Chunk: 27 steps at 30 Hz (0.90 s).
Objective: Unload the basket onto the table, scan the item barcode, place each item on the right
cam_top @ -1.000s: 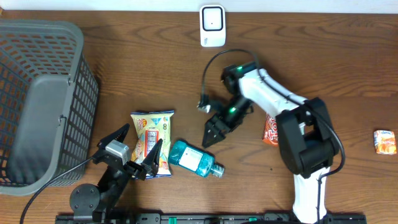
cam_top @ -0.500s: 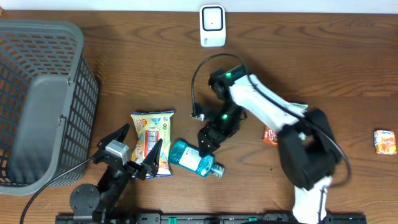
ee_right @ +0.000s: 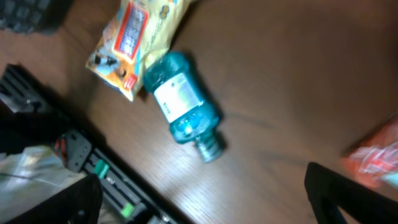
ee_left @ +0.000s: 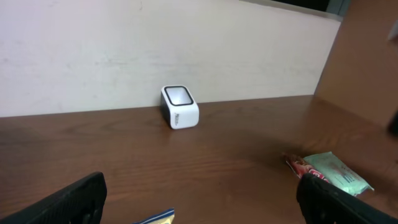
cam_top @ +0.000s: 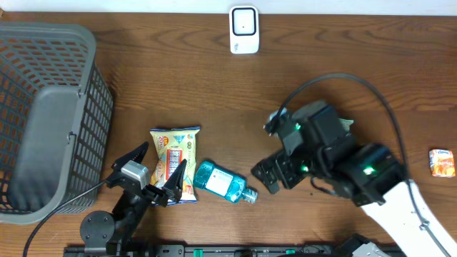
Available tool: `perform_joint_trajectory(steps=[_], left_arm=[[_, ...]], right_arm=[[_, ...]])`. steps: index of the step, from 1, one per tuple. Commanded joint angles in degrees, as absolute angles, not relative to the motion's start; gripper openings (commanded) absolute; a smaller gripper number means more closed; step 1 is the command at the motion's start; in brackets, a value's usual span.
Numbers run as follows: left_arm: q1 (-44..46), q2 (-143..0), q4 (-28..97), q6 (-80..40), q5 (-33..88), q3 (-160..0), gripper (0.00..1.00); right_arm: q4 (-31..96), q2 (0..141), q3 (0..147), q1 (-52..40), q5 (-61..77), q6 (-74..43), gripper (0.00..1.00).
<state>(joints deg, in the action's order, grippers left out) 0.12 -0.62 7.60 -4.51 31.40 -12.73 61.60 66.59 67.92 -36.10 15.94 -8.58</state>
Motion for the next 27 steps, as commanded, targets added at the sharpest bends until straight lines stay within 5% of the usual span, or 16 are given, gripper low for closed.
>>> perform_joint_trajectory(steps=[1,3,14,18,27], left_arm=[[0.34,-0.23,6.42,-4.84,31.97,-12.84,0.98],[0.34,-0.23,6.74,-4.91,31.99,-12.84,0.98],[0.34,-0.23,8.10,-6.02,34.92,-12.86,0.98],[0.34,-0.95,2.85,-15.64,36.69,-14.66,0.98],[0.34,-28.27,32.86,-10.74,36.77,-44.40,0.98]], right_arm=[[57.36,66.11,58.98,-36.32,27.16,-13.76,0.96],[54.26,66.46,55.86,-36.32,29.04,-14.31,0.98],[49.74,69.91,50.50,-36.32,23.68,-15.18,0.65],[49.63,69.87,50.50,-36.32,23.70,-15.22,0.63],[49.63,69.87,50.50,-36.32,23.44,-15.57,0.63]])
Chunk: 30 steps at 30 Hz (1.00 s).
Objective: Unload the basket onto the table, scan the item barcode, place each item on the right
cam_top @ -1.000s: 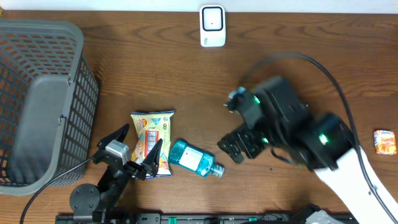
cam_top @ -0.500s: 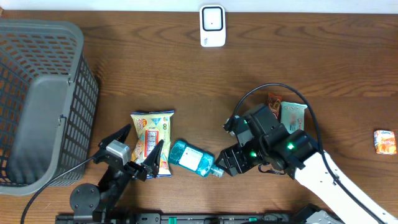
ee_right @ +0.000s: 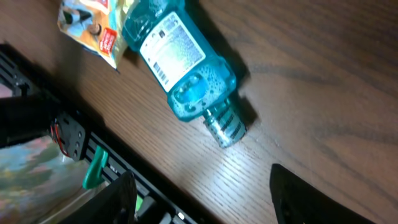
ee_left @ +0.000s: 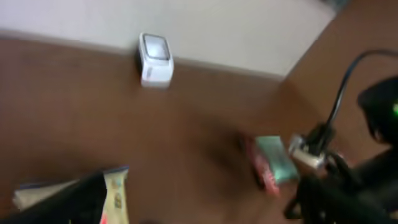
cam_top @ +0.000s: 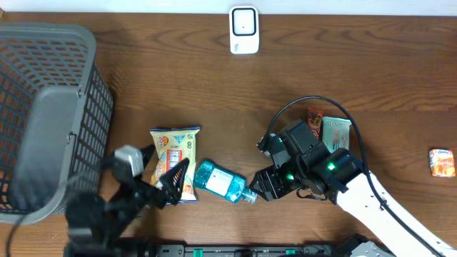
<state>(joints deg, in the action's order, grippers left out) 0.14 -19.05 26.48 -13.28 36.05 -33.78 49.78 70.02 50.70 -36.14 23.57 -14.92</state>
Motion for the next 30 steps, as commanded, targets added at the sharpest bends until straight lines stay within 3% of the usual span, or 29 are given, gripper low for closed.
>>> perform_joint_trajectory(steps=[1,6,9,11,12,14,15,16,18,20,23,24,27,30], left_arm=[[0.34,-31.64,36.42,-10.81,36.80,-48.18,0.98],[0.34,-45.69,49.93,-11.05,36.93,-62.33,0.98],[0.34,-49.52,50.94,-11.05,36.93,-63.07,0.98],[0.34,-52.53,51.75,-11.40,38.81,-63.07,1.00],[0.32,-53.36,51.66,-11.42,38.54,-63.07,0.78],[0.30,-55.27,53.25,-14.20,38.30,-63.07,0.54],[0.30,-56.18,55.00,-18.00,38.09,-63.07,0.47],[0.34,-57.21,57.41,-22.63,37.47,-63.05,0.46],[0.40,-59.46,63.53,-30.89,33.85,-62.96,0.24],[0.73,-61.32,67.68,-35.27,29.74,-62.67,0.27],[1.74,-63.05,70.52,-36.62,28.03,-61.56,0.60],[2.55,-63.35,70.91,-36.51,27.75,-61.01,0.96],[5.65,-63.79,71.16,-39.11,27.31,-59.31,0.98],[8.78,-64.01,70.26,-52.82,27.09,-57.58,0.98]], right_arm=[[49.63,69.87,50.50,-36.32,23.44,-15.90,0.63],[49.71,69.87,50.50,-35.11,23.46,-18.44,0.73],[49.60,69.87,50.50,-35.07,23.46,-18.44,0.73],[49.87,69.87,50.50,-35.07,23.46,-18.44,0.68],[49.89,69.89,50.50,-35.07,23.46,-18.46,0.68],[50.02,69.89,50.50,-35.07,23.46,-19.14,0.67],[50.17,69.89,50.50,-35.07,23.46,-19.79,0.67],[50.28,69.89,50.50,-35.07,23.46,-19.97,0.68],[50.30,69.89,50.50,-35.07,23.46,-19.97,0.68],[50.28,69.89,50.50,-35.07,23.46,-20.18,0.70],[50.33,69.89,50.50,-35.07,23.46,-20.16,0.71],[50.33,69.89,50.50,-35.07,23.46,-20.16,0.71],[50.30,69.89,50.50,-35.07,23.46,-20.14,0.72],[50.24,69.89,50.50,-35.07,23.46,-20.16,0.72]])
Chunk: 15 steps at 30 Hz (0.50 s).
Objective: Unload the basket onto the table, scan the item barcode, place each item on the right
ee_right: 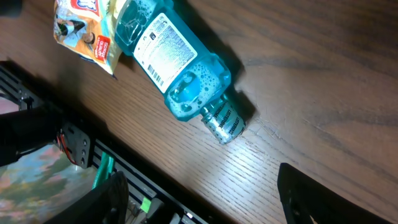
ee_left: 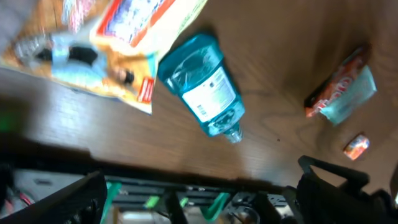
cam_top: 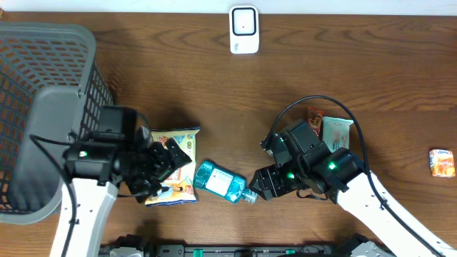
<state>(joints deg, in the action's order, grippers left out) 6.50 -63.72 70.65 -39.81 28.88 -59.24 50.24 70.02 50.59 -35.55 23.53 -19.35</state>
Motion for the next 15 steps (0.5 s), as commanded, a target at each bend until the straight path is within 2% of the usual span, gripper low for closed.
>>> perform_joint_trajectory(steps=[1,5,9,12,15], left_arm=[[9.87,-63.99,69.43,-58.76,26.35,-56.64,0.98],[14.37,-63.99,64.10,-80.14,21.50,-51.55,0.98],[19.84,-64.55,54.48,-91.98,16.60,-46.48,0.98],[23.83,-66.76,44.88,-93.17,11.07,-44.03,0.98],[25.23,-71.40,40.60,-93.25,10.87,-43.92,0.98]], right_arm=[[50.26,69.89,50.50,-35.07,23.46,-20.16,0.72],[50.61,69.89,50.50,-35.07,23.46,-20.18,0.71],[51.59,69.89,50.46,-35.07,23.44,-20.16,0.70],[52.01,69.89,50.46,-35.07,23.46,-20.16,0.70],[52.45,69.89,50.43,-35.07,23.49,-20.16,0.71]])
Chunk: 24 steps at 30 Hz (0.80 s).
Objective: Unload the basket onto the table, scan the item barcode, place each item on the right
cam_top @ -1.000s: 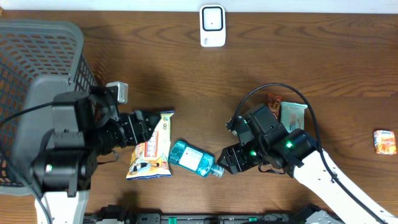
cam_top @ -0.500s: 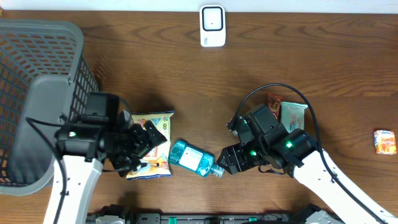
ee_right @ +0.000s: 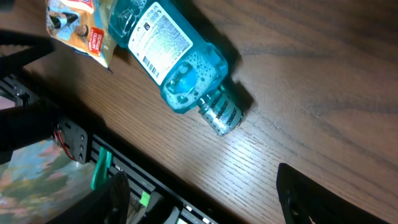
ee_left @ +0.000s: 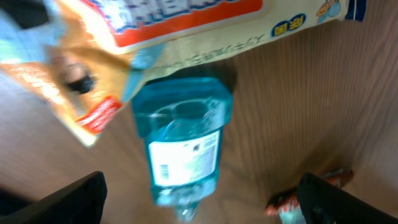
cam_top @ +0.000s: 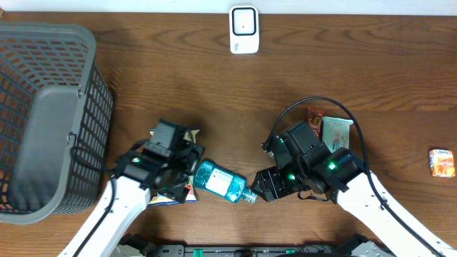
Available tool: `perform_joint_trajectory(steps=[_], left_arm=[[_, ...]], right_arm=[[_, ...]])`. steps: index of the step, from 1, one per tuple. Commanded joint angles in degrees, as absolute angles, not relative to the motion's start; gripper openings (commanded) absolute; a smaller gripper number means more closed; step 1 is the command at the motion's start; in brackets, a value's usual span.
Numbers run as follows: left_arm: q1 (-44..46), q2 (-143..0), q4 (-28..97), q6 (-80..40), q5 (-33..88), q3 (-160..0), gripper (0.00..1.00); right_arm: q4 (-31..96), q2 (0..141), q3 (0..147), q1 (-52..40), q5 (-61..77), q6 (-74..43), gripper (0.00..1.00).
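Observation:
A teal bottle (cam_top: 220, 182) with a white barcode label lies on its side on the wooden table, cap toward the right. In the left wrist view the bottle (ee_left: 180, 149) sits just ahead of my left gripper (ee_left: 199, 208), which is open and empty. The left gripper (cam_top: 187, 173) hovers over the bottle's base end and a snack bag. My right gripper (cam_top: 268, 184) is open beside the cap (ee_right: 221, 115), with the bottle (ee_right: 168, 50) ahead of it and its fingers (ee_right: 326, 199) wide apart. The white scanner (cam_top: 243, 30) stands at the far edge.
A yellow snack bag (cam_top: 166, 135) lies left of the bottle, partly under the left arm. A grey mesh basket (cam_top: 46, 114) fills the left side. Two packets (cam_top: 330, 130) lie behind the right arm, and an orange packet (cam_top: 442, 162) sits at far right.
My left gripper has moved right, from over the snack bag to over the bottle's base end, and sits closer to it. The right gripper and the bottle have barely shifted.
At first my left arm lay low at the front edge facing the scanner, and my right gripper was high to the right of the bottle. Then the right gripper was down beside the cap. The left arm was later raised over the snack bag, and is now over the bottle.

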<state>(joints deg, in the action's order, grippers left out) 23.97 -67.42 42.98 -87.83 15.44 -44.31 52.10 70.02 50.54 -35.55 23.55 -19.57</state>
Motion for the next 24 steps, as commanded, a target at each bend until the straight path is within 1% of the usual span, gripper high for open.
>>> perform_joint_trajectory(steps=[1,6,10,14,21,23,24], left_arm=[[25.26,-73.08,39.90,-93.25,10.87,-43.92,0.98],[24.93,-83.35,39.00,-92.66,12.29,-43.94,0.98],[24.95,-88.01,34.37,-90.32,15.92,-43.94,0.98],[24.95,-90.02,31.64,-89.21,17.10,-43.94,0.98],[25.10,-90.13,31.59,-88.66,16.91,-43.92,0.98],[25.10,-90.13,31.59,-87.90,16.88,-43.92,0.98],[25.10,-90.13,31.57,-87.31,16.88,-43.92,1.00]], right_arm=[[52.56,69.89,50.43,-35.07,23.51,-20.18,0.71],[53.49,69.89,50.43,-35.07,23.49,-20.16,0.71],[53.39,69.89,50.43,-35.07,23.46,-20.14,0.71],[53.45,69.89,50.43,-35.07,23.46,-20.14,0.71],[55.33,69.89,50.43,-35.14,23.49,-20.16,0.71],[56.01,69.89,50.37,-35.14,23.46,-20.14,0.71],[55.94,69.89,50.17,-35.14,23.46,-20.14,0.72]])
